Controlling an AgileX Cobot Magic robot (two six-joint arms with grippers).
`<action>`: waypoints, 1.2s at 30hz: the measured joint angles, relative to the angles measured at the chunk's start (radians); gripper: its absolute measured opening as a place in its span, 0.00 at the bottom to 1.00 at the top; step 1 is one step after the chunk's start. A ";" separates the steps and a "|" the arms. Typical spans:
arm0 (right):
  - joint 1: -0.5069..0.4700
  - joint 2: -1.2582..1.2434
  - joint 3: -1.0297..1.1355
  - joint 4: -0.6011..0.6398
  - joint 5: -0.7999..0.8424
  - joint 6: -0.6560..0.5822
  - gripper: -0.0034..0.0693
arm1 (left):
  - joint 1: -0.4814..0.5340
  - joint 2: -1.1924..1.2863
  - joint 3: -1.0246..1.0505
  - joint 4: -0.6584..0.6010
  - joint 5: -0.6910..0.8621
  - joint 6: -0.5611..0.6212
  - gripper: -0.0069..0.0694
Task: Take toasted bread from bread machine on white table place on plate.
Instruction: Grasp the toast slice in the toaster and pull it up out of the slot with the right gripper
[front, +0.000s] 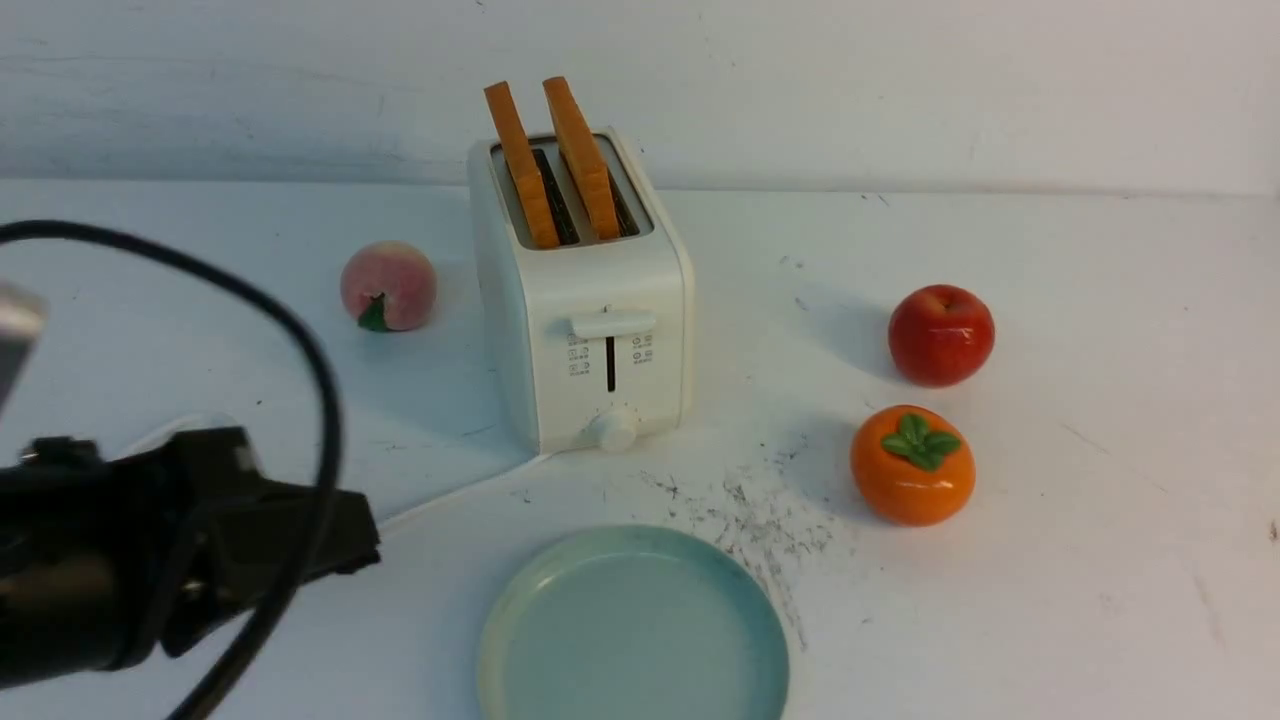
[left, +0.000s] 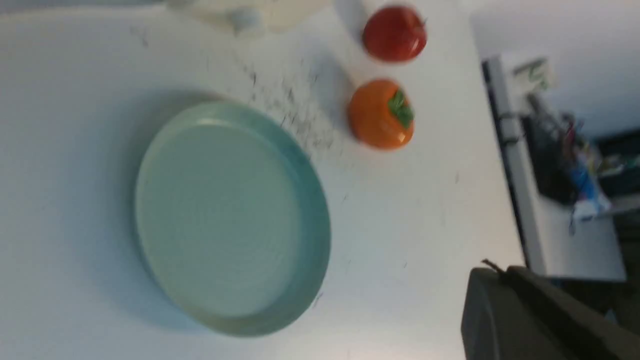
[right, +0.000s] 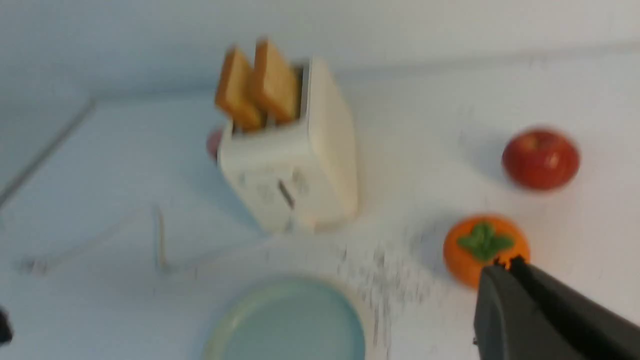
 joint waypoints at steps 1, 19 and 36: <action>0.000 0.079 -0.061 0.000 0.081 -0.013 0.04 | 0.000 0.047 -0.013 0.004 0.004 0.018 0.07; 0.428 1.083 -1.029 -0.265 0.366 0.100 0.04 | 0.002 0.272 -0.183 0.246 -0.007 -0.015 0.07; 0.568 1.507 -1.742 -0.524 0.367 0.222 0.11 | 0.004 0.273 -0.232 0.541 0.032 -0.291 0.07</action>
